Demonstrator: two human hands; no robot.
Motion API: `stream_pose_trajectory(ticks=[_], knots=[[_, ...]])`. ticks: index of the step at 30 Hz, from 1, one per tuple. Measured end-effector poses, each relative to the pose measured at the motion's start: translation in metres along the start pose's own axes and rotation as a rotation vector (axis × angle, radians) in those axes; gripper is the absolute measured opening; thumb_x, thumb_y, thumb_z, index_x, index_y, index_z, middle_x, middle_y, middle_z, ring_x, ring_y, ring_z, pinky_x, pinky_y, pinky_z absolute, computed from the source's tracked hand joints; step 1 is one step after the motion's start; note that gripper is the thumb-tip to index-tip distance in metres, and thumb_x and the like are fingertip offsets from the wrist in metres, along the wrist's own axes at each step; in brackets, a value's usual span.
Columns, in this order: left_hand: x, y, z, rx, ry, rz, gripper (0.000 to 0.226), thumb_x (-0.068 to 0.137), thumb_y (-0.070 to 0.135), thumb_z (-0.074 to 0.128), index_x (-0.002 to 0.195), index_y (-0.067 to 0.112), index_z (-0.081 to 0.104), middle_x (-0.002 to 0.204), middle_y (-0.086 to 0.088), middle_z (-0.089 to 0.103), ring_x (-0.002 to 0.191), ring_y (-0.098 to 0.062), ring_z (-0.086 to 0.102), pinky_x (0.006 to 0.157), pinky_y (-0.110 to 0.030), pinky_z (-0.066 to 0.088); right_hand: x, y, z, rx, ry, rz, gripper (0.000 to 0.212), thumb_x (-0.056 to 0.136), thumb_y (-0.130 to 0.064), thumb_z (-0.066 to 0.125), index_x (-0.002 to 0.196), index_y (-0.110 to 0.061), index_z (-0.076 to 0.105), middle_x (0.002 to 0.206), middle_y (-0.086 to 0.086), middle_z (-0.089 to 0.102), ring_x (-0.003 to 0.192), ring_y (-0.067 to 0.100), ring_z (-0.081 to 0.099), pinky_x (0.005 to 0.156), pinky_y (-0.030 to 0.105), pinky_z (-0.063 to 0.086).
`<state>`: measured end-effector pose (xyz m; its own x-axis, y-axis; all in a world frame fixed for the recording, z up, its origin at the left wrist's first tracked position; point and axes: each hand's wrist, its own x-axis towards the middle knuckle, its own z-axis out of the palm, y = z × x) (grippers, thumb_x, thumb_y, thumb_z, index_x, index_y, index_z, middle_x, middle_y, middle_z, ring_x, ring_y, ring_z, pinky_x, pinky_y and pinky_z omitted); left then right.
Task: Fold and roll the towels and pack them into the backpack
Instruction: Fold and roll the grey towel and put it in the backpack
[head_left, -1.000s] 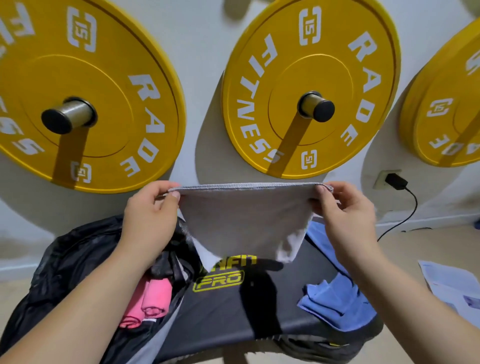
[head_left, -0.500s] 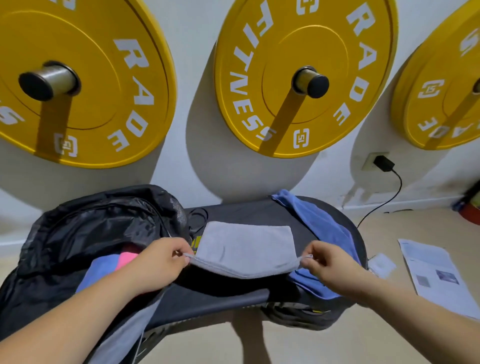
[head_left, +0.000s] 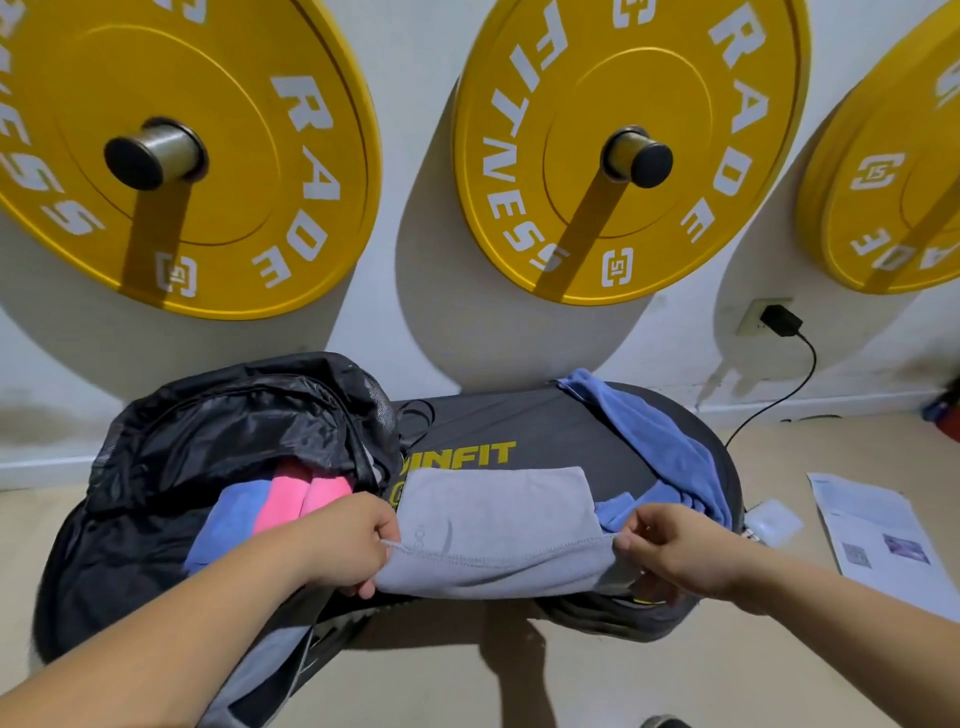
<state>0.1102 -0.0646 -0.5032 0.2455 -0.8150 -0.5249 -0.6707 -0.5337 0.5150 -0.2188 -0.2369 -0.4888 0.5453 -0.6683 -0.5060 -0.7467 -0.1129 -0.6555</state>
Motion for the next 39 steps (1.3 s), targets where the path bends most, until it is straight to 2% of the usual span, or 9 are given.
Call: stream_pose_trajectory(ticks=[3, 5, 10, 15, 18, 27, 31, 36, 39], knots=[[0.019, -0.003, -0.003, 0.031, 0.198, 0.004, 0.019, 0.086, 0.006, 0.049, 0.079, 0.014, 0.064, 0.065, -0.009, 0.075, 0.051, -0.015, 0.062, 0.057, -0.028, 0.054, 0.017, -0.004, -0.004, -0.049, 0.092, 0.015, 0.027, 0.099, -0.031, 0.058, 0.099, -0.003, 0.057, 0.085, 0.018, 0.070, 0.074, 0.025, 0.077, 0.055, 0.031, 0.056], [0.036, -0.008, -0.010, 0.124, 0.331, 0.007, 0.018, 0.078, 0.009, 0.051, 0.071, 0.018, 0.064, 0.070, -0.001, 0.072, 0.066, -0.019, 0.065, 0.063, -0.030, 0.055, 0.038, -0.011, -0.013, -0.118, 0.133, -0.010, 0.024, 0.098, -0.031, 0.060, 0.095, -0.007, 0.061, 0.091, 0.020, 0.073, 0.078, 0.030, 0.075, 0.055, 0.033, 0.057], [0.073, 0.004, -0.016, 0.412, 0.392, -0.045, 0.022, 0.074, 0.005, 0.047, 0.077, 0.022, 0.060, 0.089, -0.002, 0.065, 0.081, -0.027, 0.062, 0.067, -0.032, 0.052, 0.105, -0.027, -0.026, -0.330, 0.191, -0.028, 0.021, 0.095, -0.030, 0.061, 0.078, -0.018, 0.059, 0.076, 0.003, 0.067, 0.073, 0.022, 0.063, 0.059, 0.029, 0.050], [0.113, 0.022, -0.011, 0.582, 0.366, -0.089, 0.022, 0.074, -0.007, 0.046, 0.067, 0.014, 0.041, 0.075, -0.006, 0.048, 0.075, -0.032, 0.054, 0.070, -0.039, 0.052, 0.168, -0.019, -0.017, -0.376, 0.239, -0.011, 0.018, 0.090, -0.028, 0.060, 0.075, -0.020, 0.059, 0.080, 0.003, 0.067, 0.077, 0.024, 0.064, 0.069, 0.036, 0.056], [0.131, 0.023, -0.003, 0.662, 0.319, -0.090, 0.027, 0.074, -0.009, 0.051, 0.069, 0.015, 0.039, 0.086, -0.010, 0.056, 0.085, -0.033, 0.064, 0.067, -0.037, 0.051, 0.188, -0.004, -0.012, -0.452, 0.230, -0.014, 0.014, 0.090, -0.032, 0.057, 0.081, -0.022, 0.060, 0.087, 0.000, 0.066, 0.083, 0.023, 0.063, 0.076, 0.040, 0.058], [0.180, -0.004, 0.006, 0.674, 0.140, 0.078, 0.035, 0.087, 0.013, 0.062, 0.122, 0.018, 0.055, 0.118, -0.005, 0.053, 0.112, -0.026, 0.056, 0.093, -0.039, 0.049, 0.209, 0.020, -0.007, -0.258, 0.166, -0.104, 0.014, 0.083, -0.030, 0.071, 0.095, -0.027, 0.064, 0.096, -0.006, 0.061, 0.084, 0.014, 0.062, 0.074, 0.029, 0.053], [0.184, 0.003, 0.013, 0.690, 0.119, 0.025, 0.029, 0.086, 0.010, 0.060, 0.113, 0.016, 0.051, 0.115, -0.005, 0.058, 0.108, -0.027, 0.054, 0.087, -0.037, 0.049, 0.217, 0.014, 0.001, -0.379, 0.141, -0.087, 0.030, 0.080, -0.053, 0.075, 0.093, -0.029, 0.063, 0.100, -0.010, 0.054, 0.090, 0.015, 0.061, 0.082, 0.036, 0.055], [0.177, 0.019, 0.007, 0.803, 0.080, 0.037, 0.013, 0.081, 0.023, 0.057, 0.091, 0.021, 0.049, 0.109, -0.006, 0.057, 0.104, -0.028, 0.054, 0.080, -0.033, 0.045, 0.218, 0.005, -0.001, -0.454, 0.093, -0.063, 0.025, 0.080, -0.045, 0.074, 0.073, -0.026, 0.059, 0.089, -0.003, 0.060, 0.082, 0.020, 0.062, 0.068, 0.031, 0.053], [0.180, 0.038, -0.014, 0.743, 0.102, 0.018, 0.015, 0.079, 0.026, 0.060, 0.082, 0.021, 0.046, 0.096, -0.005, 0.057, 0.097, -0.029, 0.059, 0.071, -0.028, 0.040, 0.214, 0.000, -0.007, -0.412, 0.023, -0.055, 0.017, 0.081, -0.036, 0.071, 0.078, -0.022, 0.062, 0.087, 0.002, 0.066, 0.080, 0.021, 0.063, 0.060, 0.028, 0.049]])
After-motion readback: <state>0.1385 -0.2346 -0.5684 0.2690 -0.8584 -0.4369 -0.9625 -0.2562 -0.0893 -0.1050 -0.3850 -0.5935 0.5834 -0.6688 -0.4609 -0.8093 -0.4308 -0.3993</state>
